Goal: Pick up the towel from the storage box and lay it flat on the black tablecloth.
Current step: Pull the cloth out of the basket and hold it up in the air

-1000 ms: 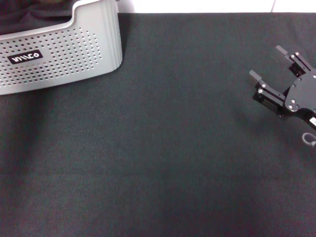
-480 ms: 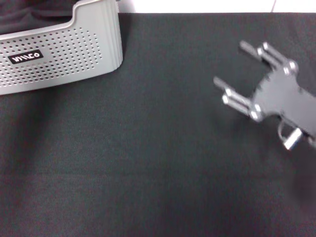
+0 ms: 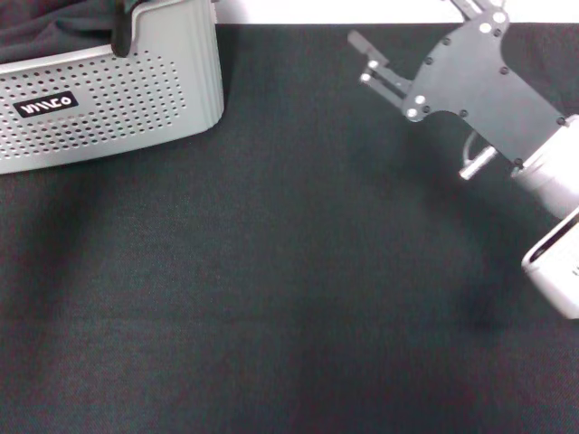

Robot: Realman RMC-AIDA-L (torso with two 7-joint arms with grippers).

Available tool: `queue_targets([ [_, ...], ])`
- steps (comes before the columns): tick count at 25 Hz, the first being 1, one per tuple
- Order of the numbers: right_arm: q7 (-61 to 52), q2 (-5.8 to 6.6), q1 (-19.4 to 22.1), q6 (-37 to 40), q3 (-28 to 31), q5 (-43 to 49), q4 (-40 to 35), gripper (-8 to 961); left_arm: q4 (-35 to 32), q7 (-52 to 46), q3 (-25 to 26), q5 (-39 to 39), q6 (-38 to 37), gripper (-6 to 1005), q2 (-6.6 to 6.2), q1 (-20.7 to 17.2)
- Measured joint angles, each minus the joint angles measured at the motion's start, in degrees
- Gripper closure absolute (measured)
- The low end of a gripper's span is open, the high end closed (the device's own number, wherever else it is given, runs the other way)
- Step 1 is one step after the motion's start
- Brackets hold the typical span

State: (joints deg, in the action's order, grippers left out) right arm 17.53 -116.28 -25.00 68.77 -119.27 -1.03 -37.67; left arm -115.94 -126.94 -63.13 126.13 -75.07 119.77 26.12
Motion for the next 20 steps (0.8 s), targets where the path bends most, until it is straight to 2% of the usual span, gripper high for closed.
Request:
queue_targets([
  [5, 5.0, 0.0, 0.9, 0.1, -4.0, -2.1, -3.3, 253, 0.0, -1.5, 1.3, -8.5, -0.4, 987, -0.32, 0.2],
  [11, 13.1, 0.0, 3.8, 1.7, -11.8, -8.0, -5.3, 272, 0.0, -3.2, 7.9, -23.2, -4.9, 985, -0.83, 0.2],
  [14, 14.2, 0.0, 5.1, 3.9, -15.0, -10.8, -5.0, 282, 0.1, -4.0, 8.8, -23.3, -6.2, 984, -1.03, -0.8],
  [16, 14.3, 0.0, 5.7, 4.8, -16.8, -12.3, -4.8, 288, 0.3, -3.7, 8.3, -21.4, -6.2, 984, -0.61, -2.0],
  [17, 14.3, 0.0, 5.7, 4.8, -16.8, -12.3, -4.8, 291, 0.7, -2.9, 7.2, -19.1, -6.3, 984, -0.1, -3.6],
  [20, 14.3, 0.0, 6.2, 5.2, -20.8, -15.7, -5.0, 301, 2.3, -1.4, 3.8, -16.7, -5.8, 983, 0.36, -6.1],
])
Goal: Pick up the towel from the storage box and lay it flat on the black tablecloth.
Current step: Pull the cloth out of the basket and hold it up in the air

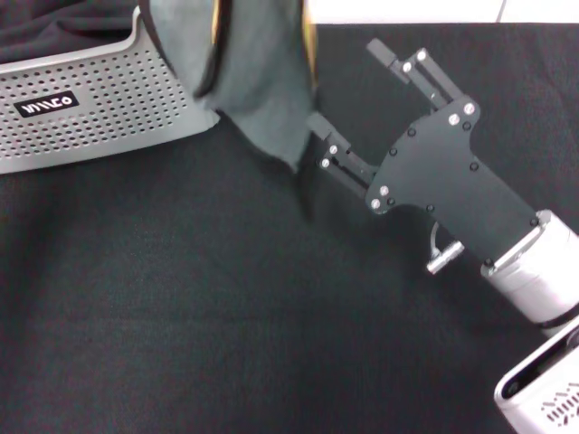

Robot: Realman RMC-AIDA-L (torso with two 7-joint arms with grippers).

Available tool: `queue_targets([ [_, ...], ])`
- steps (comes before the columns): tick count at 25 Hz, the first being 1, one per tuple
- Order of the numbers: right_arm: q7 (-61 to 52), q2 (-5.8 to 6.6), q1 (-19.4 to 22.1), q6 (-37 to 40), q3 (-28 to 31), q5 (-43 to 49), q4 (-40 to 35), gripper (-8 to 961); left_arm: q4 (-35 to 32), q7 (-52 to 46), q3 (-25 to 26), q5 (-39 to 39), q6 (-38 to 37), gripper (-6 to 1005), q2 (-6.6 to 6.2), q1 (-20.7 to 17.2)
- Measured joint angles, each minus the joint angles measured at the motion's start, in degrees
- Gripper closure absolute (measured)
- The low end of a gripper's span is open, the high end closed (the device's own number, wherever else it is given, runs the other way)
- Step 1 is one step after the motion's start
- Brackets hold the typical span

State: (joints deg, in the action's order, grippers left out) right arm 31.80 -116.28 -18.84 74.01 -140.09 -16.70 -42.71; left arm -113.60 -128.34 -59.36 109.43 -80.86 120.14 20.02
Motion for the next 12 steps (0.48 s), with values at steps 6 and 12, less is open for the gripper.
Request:
queue_targets([
  [6, -0.2, 0.0, 0.5, 0.6, -4.4, -4.9, -0.2, 320, 6.8, 4.4, -9.3, 1.1, 5.4, 982, 0.1, -5.7],
  [12, -3.1, 0.0, -0.2, 0.6, -5.1, -7.5, 0.0, 339, 9.1, 7.0, -15.5, 1.3, 10.2, 980, 0.13, -9.0],
])
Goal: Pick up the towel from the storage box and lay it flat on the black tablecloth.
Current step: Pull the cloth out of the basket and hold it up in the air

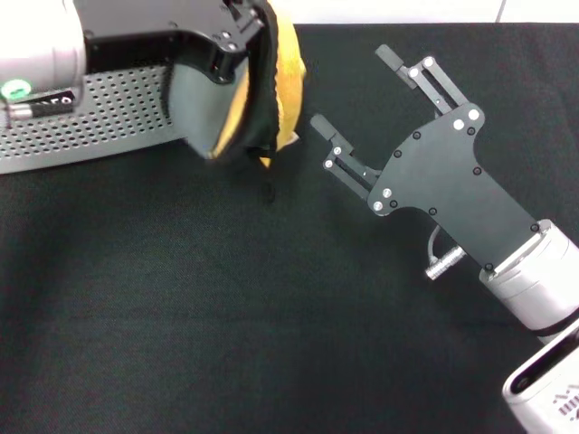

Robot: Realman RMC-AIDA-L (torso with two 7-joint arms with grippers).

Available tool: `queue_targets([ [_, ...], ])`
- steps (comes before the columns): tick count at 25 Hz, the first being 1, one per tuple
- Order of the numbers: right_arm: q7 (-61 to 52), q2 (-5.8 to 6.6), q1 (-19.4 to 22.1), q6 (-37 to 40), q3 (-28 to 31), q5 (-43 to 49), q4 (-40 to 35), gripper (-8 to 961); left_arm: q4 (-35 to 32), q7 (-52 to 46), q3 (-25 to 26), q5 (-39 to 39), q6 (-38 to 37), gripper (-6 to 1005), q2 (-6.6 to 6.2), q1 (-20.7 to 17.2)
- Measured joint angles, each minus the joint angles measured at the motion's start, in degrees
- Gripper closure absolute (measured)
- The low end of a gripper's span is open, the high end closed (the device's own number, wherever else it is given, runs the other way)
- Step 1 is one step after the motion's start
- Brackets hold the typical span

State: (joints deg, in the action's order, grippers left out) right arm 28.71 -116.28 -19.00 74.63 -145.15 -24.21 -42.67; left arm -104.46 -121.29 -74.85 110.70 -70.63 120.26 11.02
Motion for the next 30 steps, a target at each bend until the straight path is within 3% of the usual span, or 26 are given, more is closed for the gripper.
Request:
queue_targets([
  [12, -9.3, 0.0, -3.0, -3.0, -2.0, 0.2, 0.5, 377, -0.2, -0.3, -0.8, -0.5, 1.8, 977, 0.06, 0.6],
  [25, -10.7, 0.0, -4.3, -4.1, -0.8, -1.7, 1.3, 418, 0.0, -0.3, -1.4, -0.3, 1.8, 974, 0.0, 1.0],
  [30, -10.7, 0.0, -4.2, -4.1, -0.8, -1.7, 1.3, 610, 0.0, -0.3, -1.4, -0.2, 1.8, 973, -0.03, 1.0],
])
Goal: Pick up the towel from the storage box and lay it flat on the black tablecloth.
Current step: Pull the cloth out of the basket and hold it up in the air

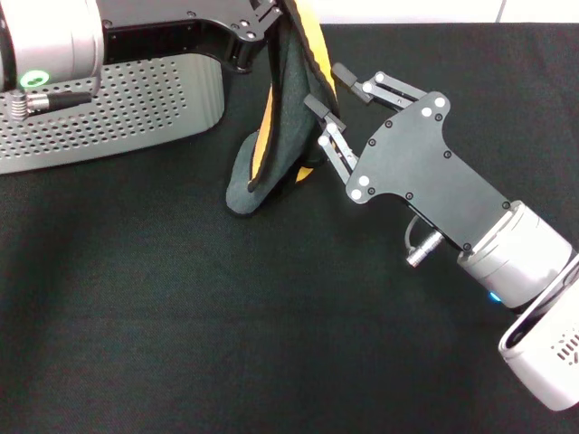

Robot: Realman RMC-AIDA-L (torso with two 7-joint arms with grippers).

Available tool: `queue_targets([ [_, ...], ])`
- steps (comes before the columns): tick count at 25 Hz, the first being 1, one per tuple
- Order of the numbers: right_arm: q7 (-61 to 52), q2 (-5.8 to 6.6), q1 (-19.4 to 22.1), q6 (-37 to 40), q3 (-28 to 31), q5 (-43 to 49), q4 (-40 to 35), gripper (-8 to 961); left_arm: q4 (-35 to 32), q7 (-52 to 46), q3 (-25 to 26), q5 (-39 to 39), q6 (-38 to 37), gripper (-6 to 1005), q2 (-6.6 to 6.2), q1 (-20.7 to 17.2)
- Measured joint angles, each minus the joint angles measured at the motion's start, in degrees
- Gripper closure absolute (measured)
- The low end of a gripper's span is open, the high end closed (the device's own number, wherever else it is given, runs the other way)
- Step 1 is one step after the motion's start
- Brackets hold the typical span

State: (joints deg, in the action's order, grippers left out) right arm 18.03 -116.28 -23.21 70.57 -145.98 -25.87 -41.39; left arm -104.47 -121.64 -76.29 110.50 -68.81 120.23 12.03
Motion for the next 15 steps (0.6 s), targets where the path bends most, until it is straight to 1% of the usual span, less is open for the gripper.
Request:
queue_targets([
  [6, 0.2, 0.0, 0.4, 0.6, 0.0, 0.2, 0.0, 835, 0.1, 0.1, 0.0, 0.1, 0.0, 972, 0.0, -0.4],
  [15, 0.0, 0.0, 0.7, 2.2, -0.4, 0.4, 0.0, 841, 0.8, 0.3, -0.2, 0.1, -0.5, 970, -0.03, -0.6],
])
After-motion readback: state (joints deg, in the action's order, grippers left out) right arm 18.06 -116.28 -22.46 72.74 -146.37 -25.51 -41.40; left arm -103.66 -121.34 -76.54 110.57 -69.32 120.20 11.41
